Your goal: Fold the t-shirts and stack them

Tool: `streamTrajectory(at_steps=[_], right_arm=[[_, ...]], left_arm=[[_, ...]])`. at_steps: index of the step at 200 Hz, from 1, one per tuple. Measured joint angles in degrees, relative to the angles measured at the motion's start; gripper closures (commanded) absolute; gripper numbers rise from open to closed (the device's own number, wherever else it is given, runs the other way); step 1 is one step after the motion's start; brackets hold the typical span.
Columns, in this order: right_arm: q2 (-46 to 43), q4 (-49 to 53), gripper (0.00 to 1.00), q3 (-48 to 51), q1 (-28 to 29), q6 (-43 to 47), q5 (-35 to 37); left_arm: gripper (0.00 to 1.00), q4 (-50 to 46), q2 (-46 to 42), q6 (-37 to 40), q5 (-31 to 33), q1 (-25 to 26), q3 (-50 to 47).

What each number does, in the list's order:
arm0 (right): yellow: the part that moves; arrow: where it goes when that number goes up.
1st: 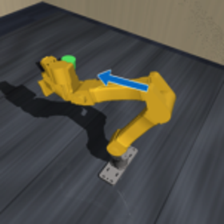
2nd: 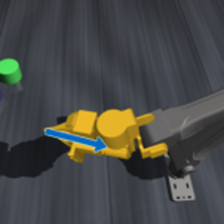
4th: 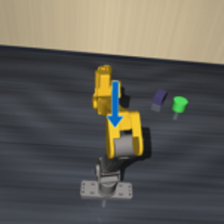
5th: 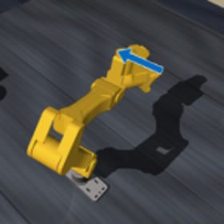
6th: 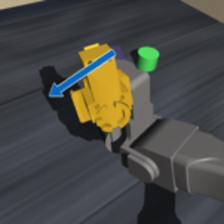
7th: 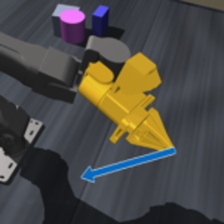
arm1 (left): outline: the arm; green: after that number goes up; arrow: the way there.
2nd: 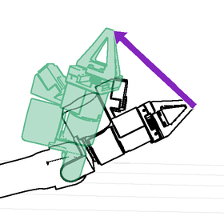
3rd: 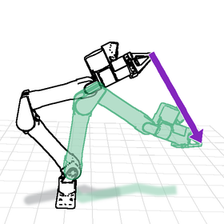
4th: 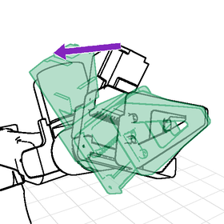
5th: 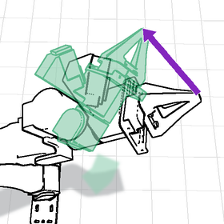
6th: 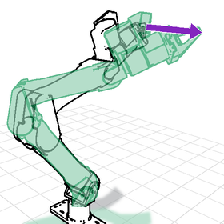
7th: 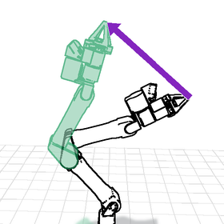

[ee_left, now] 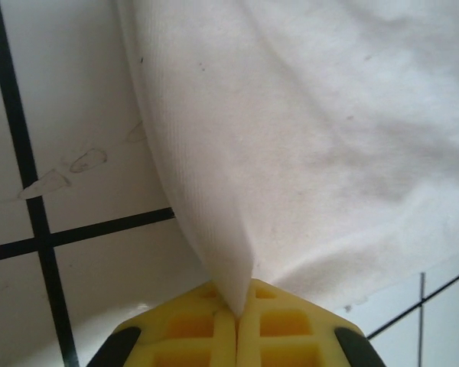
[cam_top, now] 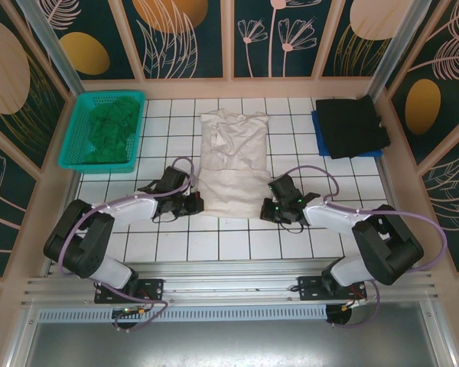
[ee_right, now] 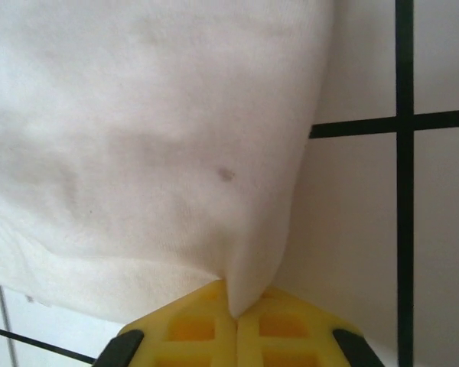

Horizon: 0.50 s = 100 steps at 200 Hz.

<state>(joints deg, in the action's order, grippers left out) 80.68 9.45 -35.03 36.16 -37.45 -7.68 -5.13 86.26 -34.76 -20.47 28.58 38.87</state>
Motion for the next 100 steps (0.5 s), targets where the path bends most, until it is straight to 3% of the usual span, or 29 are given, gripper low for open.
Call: streamTrajectory(at_steps=[72,100], right_arm=[[-14.9,5.0,1.0,-0.4,2.9,-1.2,0.6],[-16.2,9.7,1.0,-6.0,3.0,-0.5,1.1]], left_arm=[[1.0,-3.4,-14.4,-2.2,-0.2,0.5,-4.3],[1.0,-6.3,-16.9,-3.1,0.0,0.7,-1.7]])
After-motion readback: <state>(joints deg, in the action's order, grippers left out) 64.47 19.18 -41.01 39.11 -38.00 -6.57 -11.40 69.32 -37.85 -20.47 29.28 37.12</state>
